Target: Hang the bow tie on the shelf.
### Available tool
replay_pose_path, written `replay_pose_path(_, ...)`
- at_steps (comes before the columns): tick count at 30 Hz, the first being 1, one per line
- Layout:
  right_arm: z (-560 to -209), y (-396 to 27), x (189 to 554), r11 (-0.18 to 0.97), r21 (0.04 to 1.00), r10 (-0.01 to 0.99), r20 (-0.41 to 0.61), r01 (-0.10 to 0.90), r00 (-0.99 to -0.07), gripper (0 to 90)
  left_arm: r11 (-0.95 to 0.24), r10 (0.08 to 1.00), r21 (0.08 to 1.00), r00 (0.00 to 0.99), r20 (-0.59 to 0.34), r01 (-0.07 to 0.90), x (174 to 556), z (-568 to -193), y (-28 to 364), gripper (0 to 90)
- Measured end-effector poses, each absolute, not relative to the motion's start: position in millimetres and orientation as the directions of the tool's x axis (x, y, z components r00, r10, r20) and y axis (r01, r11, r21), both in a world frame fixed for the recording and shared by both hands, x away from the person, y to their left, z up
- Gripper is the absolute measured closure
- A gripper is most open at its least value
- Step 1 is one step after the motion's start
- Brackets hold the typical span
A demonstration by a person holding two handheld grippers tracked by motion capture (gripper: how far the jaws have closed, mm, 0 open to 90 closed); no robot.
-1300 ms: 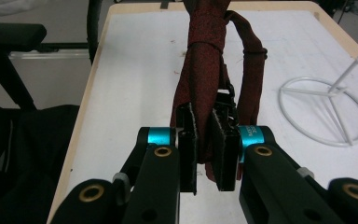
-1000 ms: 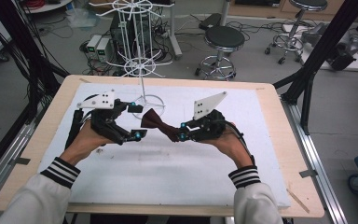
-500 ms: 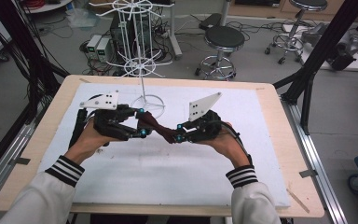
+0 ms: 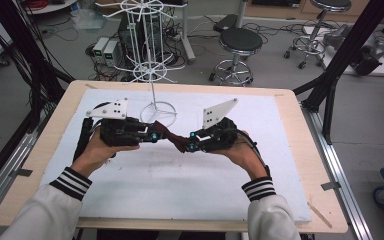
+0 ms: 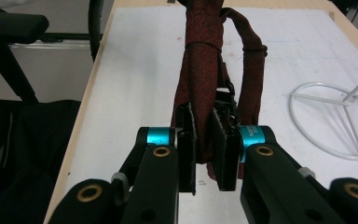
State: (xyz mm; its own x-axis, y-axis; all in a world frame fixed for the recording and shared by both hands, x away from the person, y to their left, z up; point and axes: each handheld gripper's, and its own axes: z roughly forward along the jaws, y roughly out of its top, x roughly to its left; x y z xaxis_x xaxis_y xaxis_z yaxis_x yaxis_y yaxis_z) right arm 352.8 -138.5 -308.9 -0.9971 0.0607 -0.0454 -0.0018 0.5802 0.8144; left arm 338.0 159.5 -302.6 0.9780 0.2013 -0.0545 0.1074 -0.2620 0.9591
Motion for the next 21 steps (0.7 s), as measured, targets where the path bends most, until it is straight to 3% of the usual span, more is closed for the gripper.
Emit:
replay_pose_path(4, -309.7, -137.9, 353.3, 0.577, 0.817, 0.067, -0.044, 0.002, -0.997, 77.8, -0.270, 0.208, 0.957, 0.977, -0.045, 0.102, 337.5, -302.0, 160.0, 84.2)
replay_pose_path(5, -309.7, -138.0, 353.1, 0.576, 0.817, 0.076, -0.049, 0.004, -0.996, 71.0, -0.276, 0.210, 0.956, 0.977, -0.042, 0.100, 337.5, -302.1, 160.1, 84.2)
replay_pose_path(6, -310.0, -137.9, 352.6, 0.574, 0.819, 0.093, -0.065, 0.001, -0.994, 56.6, -0.280, 0.212, 0.955, 0.977, -0.038, 0.098, 337.6, -302.1, 160.3, 84.2)
replay_pose_path(8, -311.8, -136.5, 350.8, 0.553, 0.833, 0.175, -0.083, 0.028, -0.981, 17.7, -0.274, 0.214, 0.956, 0.976, -0.043, 0.103, 337.8, -302.1, 160.7, 84.2)
replay_pose_path(10, -313.3, -136.1, 350.3, 0.542, 0.839, 0.228, -0.110, 0.032, -0.968, 0.5, -0.269, 0.219, 0.957, 0.975, -0.045, 0.105, 337.6, -301.8, 161.0, 84.2)
replay_pose_path(13, -313.2, -140.0, 351.3, 0.489, 0.870, 0.280, -0.092, 0.059, -0.956, 0.5, -0.278, 0.222, 0.956, 0.974, -0.034, 0.097, 338.0, -301.5, 162.2, 84.2)
replay_pose_path(21, -315.9, -147.7, 349.7, 0.468, 0.881, 0.307, -0.087, 0.070, -0.948, 0.6, -0.269, 0.238, 0.958, 0.971, -0.038, 0.103, 339.0, -300.9, 164.4, 84.2)
